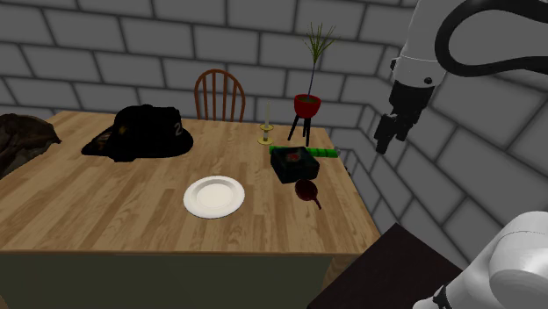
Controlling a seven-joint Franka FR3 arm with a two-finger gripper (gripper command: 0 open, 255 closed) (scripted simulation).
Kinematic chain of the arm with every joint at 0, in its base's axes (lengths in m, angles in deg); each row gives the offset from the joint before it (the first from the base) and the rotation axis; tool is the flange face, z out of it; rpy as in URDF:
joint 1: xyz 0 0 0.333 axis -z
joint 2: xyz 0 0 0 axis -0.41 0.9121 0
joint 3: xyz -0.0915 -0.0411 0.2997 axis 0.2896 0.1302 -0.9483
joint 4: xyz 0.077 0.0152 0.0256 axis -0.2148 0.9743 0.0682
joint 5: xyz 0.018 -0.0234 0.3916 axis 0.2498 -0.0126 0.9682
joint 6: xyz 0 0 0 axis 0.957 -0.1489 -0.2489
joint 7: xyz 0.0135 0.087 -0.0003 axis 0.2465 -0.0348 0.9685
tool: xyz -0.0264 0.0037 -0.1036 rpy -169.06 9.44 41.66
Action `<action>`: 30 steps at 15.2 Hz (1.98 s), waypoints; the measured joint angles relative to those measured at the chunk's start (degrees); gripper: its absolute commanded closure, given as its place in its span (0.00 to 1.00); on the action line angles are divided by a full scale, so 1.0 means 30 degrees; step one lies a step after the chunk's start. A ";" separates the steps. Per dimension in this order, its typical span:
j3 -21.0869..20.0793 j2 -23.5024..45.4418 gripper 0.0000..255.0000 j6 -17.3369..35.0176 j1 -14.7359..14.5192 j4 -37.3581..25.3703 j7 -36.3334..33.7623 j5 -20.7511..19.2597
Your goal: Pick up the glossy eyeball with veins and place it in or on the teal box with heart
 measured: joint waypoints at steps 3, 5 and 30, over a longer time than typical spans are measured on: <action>0.0049 0.0282 0.00 0.0885 0.0054 0.0549 -0.0159 0.0054; 0.0228 0.0682 0.00 0.2256 0.0179 0.1388 -0.0265 0.0057; 0.1107 1.7244 0.00 2.1308 0.1081 0.1985 -0.1483 0.2059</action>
